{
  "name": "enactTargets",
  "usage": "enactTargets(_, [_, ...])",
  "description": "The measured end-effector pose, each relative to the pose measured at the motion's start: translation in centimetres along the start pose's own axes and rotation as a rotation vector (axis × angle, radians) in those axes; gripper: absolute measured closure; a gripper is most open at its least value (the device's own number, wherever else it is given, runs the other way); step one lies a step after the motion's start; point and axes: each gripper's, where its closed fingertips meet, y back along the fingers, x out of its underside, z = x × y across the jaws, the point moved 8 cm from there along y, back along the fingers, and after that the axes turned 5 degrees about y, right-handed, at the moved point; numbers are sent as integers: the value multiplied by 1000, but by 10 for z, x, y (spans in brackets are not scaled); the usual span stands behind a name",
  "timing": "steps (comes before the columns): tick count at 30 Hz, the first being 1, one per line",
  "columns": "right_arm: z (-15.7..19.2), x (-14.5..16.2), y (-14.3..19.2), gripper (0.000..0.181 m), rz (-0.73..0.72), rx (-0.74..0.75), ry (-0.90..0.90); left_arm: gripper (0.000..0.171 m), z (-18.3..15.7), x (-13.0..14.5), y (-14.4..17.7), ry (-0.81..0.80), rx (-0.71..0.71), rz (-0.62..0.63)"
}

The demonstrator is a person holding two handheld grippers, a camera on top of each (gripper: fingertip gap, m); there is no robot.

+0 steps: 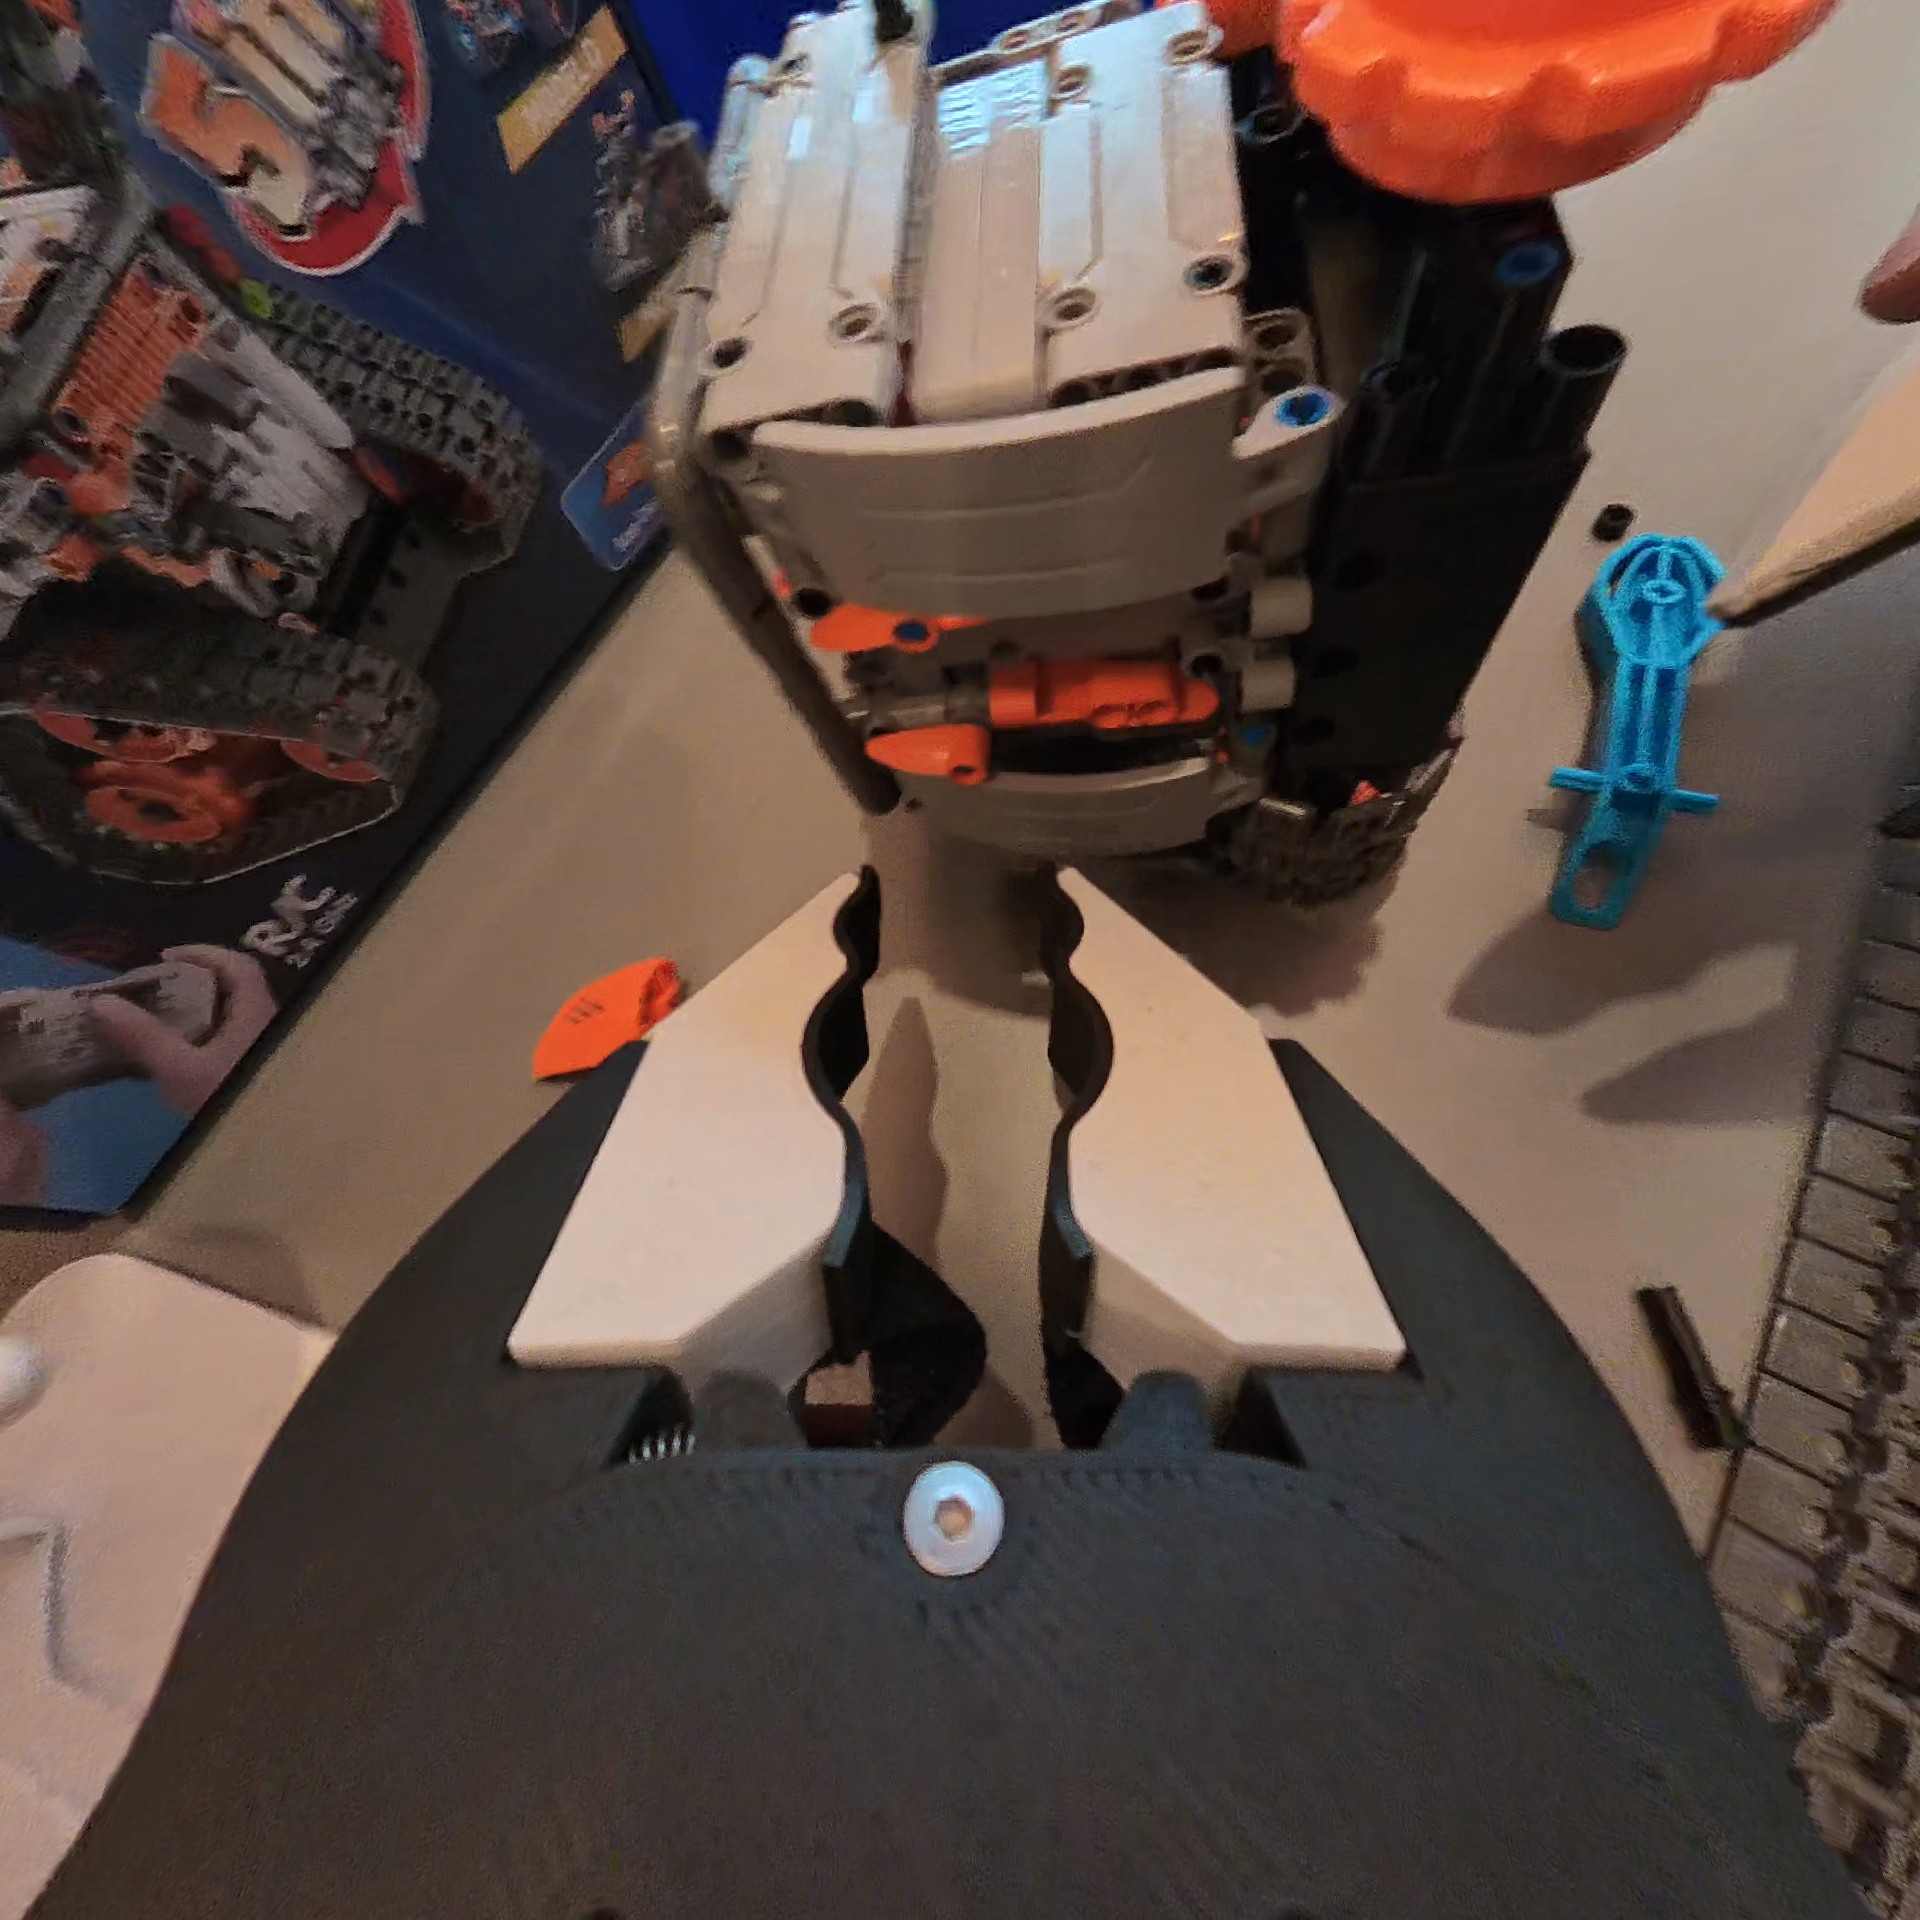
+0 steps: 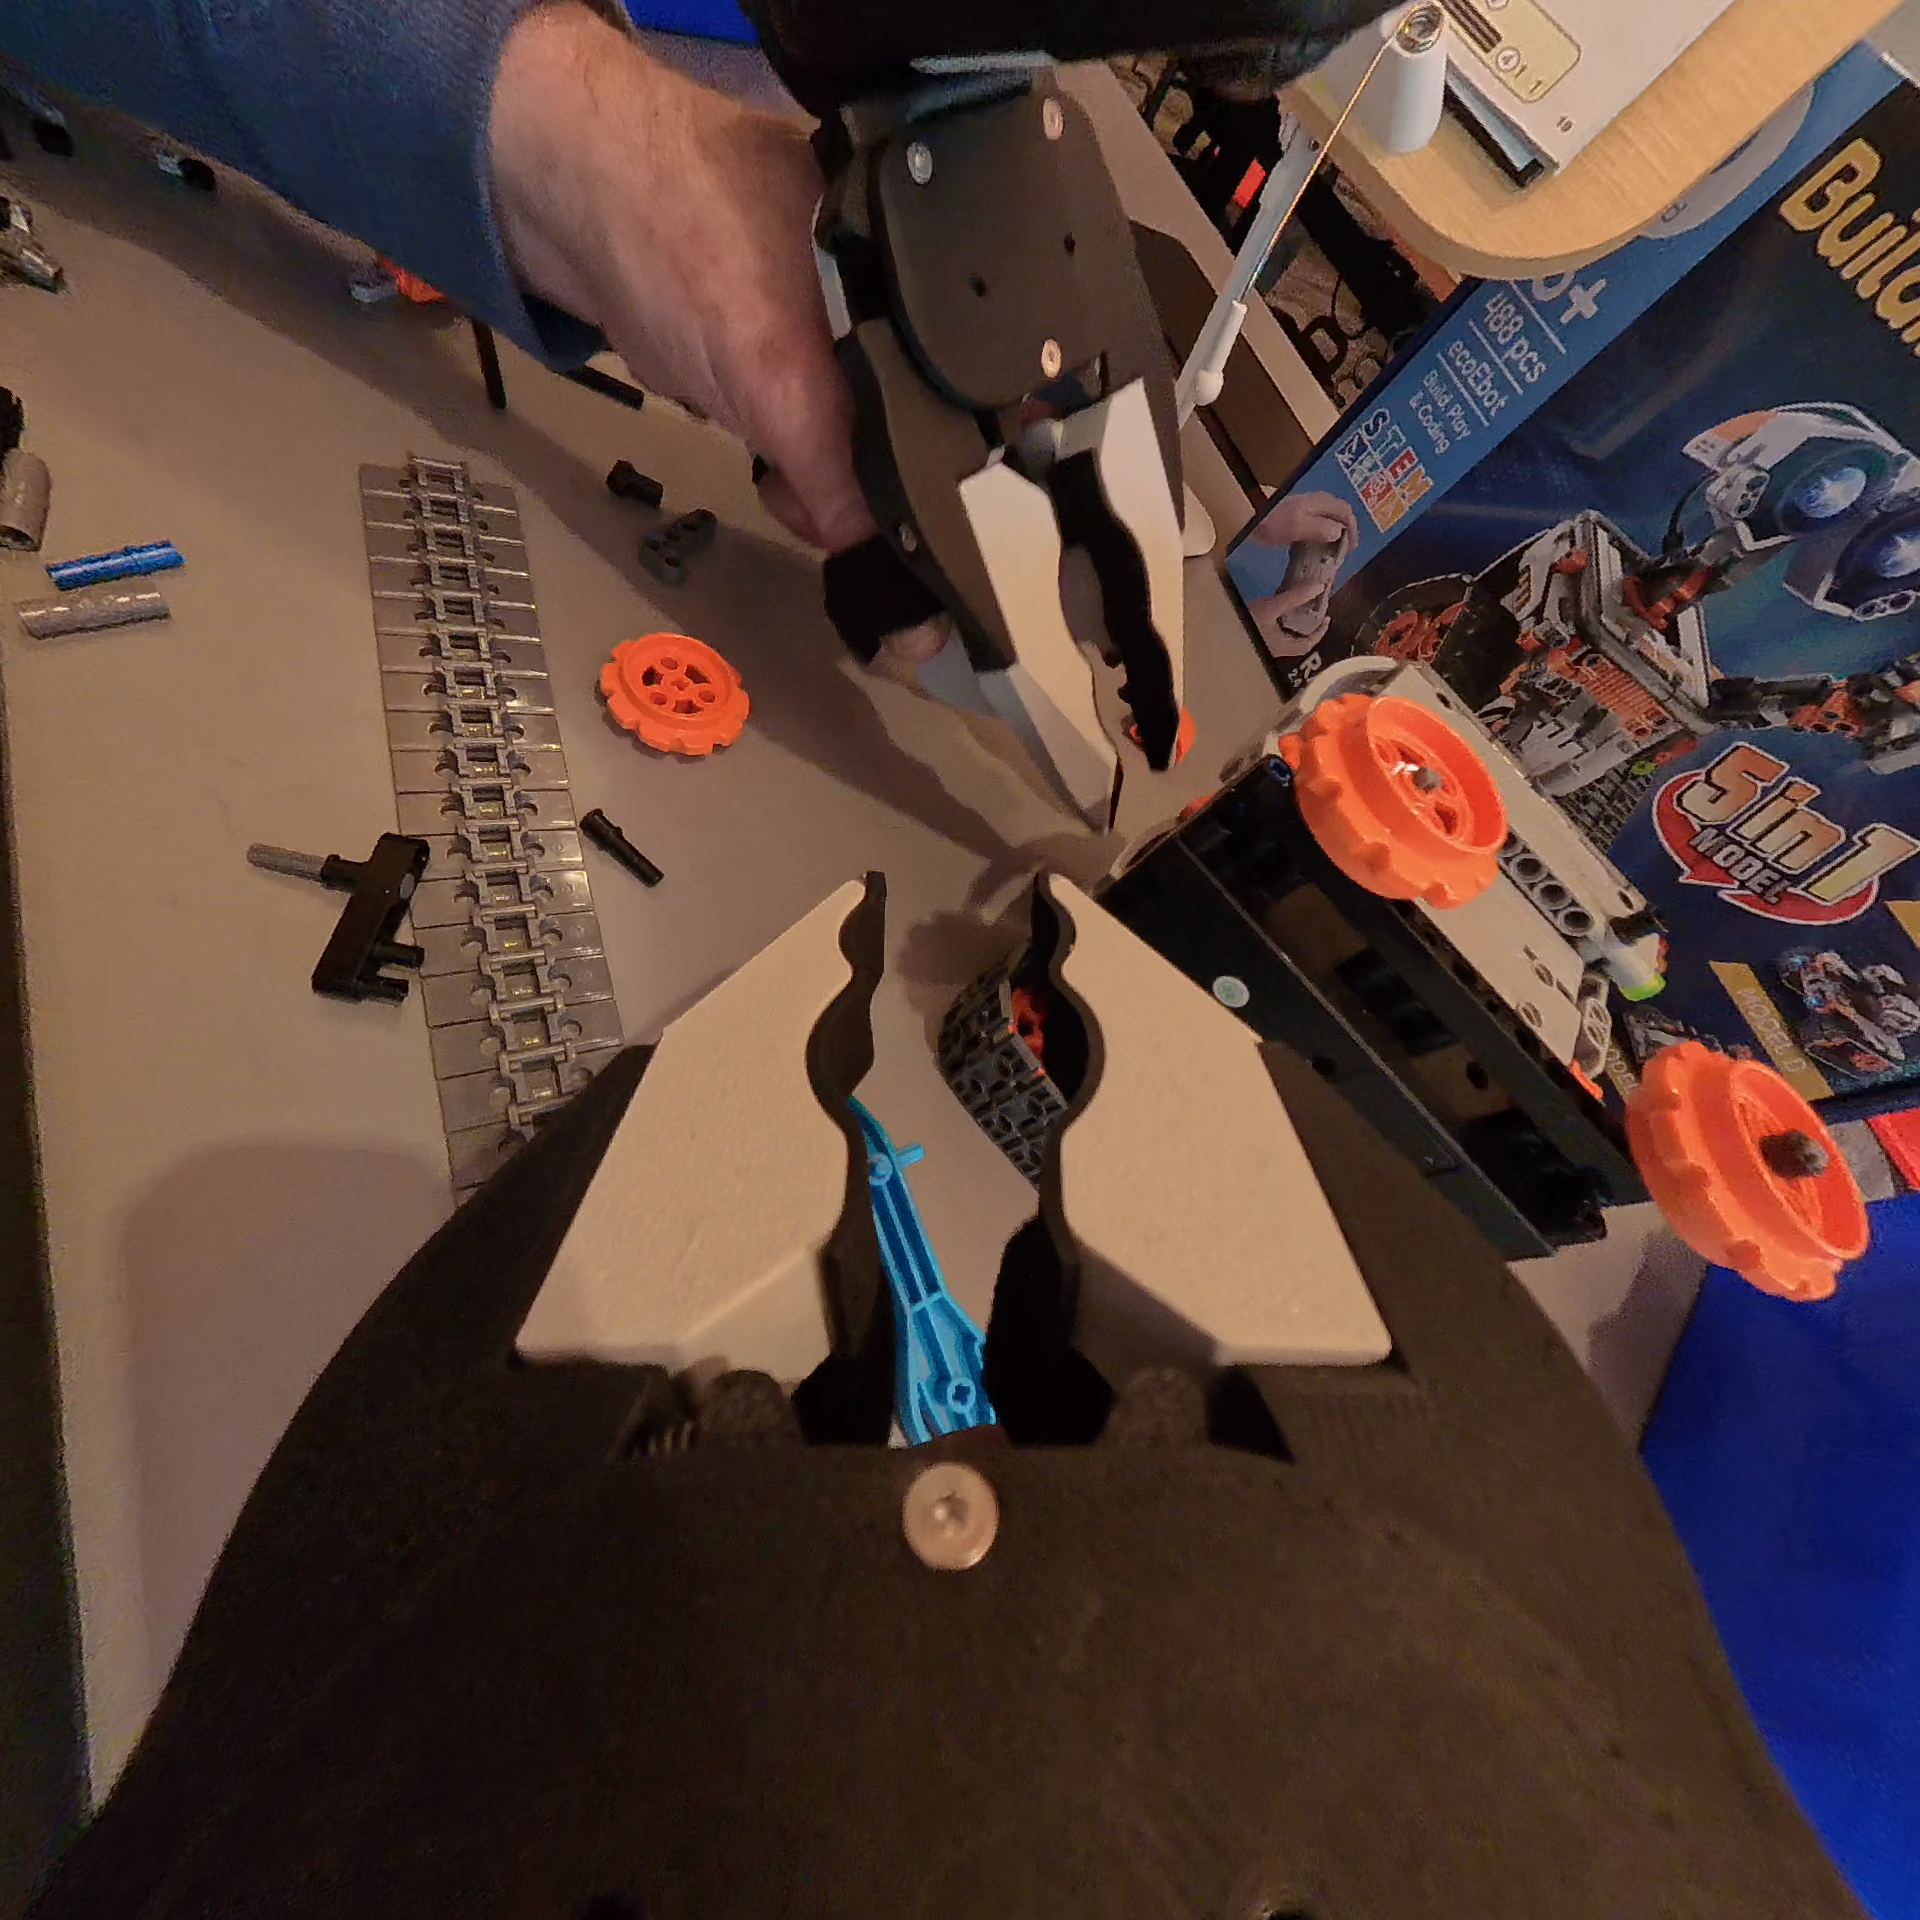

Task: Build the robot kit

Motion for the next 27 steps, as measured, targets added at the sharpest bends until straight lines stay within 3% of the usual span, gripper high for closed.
enactTargets(3, [0, 1, 3, 155, -10, -1, -4, 143, 31, 10, 16, -74, -170, 75])
enactTargets(6, [2, 1, 4, 155, -9, -17, 1, 140, 55, 23, 21, -32, -200, 145])
enactTargets(12, [8, 4, 4, 155, -5, -35, 14, 139, 70, 37, 1, -8, -121, 266])
enactTargets(17, [9, 5, 4, 155, -7, -46, 20, 135, 82, 37, -7, 100, -57, 236])
enactTargets(22, [10, 3, 7, 155, -18, -42, 24, 154, 85, 38, -9, 190, 14, 225])
enactTargets(23, [9, 3, 7, 155, -20, -41, 23, 165, 86, 39, -9, 179, -7, 232])
enactTargets(27, [8, 3, 8, 155, -20, -35, 24, 165, 82, 40, -4, 166, 6, 255])
